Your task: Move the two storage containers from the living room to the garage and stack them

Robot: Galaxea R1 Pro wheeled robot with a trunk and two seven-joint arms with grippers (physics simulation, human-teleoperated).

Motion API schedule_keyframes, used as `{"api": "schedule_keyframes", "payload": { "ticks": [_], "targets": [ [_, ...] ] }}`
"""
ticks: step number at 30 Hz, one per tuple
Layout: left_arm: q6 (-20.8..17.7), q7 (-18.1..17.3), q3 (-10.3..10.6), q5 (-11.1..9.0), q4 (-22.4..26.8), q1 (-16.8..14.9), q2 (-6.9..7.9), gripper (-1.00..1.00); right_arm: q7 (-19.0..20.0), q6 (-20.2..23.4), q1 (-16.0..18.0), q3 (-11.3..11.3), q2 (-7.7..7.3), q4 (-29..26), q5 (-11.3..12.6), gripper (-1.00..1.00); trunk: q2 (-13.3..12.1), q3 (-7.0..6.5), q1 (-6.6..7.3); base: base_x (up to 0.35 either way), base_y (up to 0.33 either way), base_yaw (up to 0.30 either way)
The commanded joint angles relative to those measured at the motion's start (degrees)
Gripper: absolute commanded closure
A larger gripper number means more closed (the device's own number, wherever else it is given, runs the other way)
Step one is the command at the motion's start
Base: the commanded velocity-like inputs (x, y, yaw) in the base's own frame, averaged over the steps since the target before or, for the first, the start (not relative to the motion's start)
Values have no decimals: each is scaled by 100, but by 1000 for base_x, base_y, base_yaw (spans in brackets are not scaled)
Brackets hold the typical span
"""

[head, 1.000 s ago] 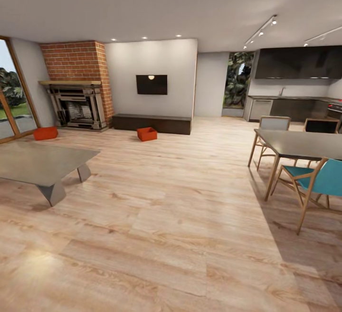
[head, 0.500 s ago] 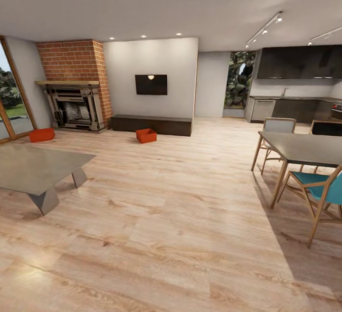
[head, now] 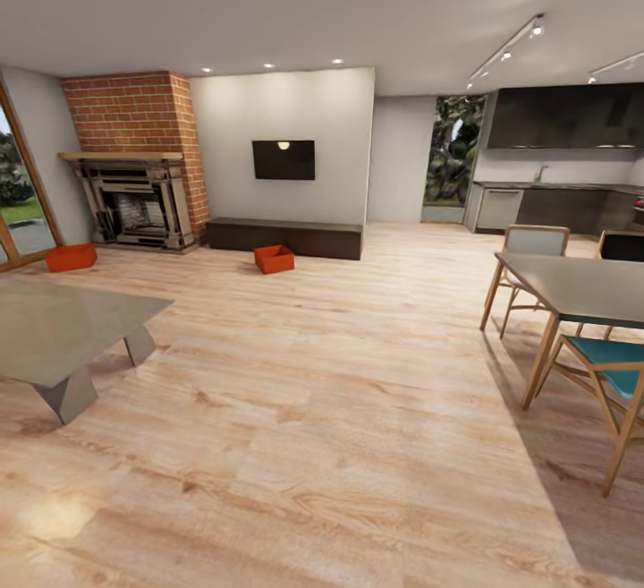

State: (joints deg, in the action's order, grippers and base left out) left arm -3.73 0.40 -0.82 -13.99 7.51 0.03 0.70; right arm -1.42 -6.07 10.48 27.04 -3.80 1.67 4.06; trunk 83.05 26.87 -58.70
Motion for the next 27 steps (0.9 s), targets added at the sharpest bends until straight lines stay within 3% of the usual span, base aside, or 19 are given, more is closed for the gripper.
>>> {"api": "schedule_keyframes", "payload": {
  "ticks": [1, 23, 27],
  "targets": [
    [-36, 4, -6, -33, 14, 0, 0, -100, -8, -35, 7, 47, 3, 18, 42, -100, 3, 6, -3, 330, 0, 0],
    [35, 2, -18, -9, 27, 3, 4, -100, -9, -77, 7, 34, -30, 18, 42, -100, 3, 6, -3, 330, 0, 0],
    [214, -32, -3, 2, 33, 2, 8, -100, -4, -90, 7, 37, -42, 18, 21, -100, 3, 6, -3, 330, 0, 0]
  ]
}}
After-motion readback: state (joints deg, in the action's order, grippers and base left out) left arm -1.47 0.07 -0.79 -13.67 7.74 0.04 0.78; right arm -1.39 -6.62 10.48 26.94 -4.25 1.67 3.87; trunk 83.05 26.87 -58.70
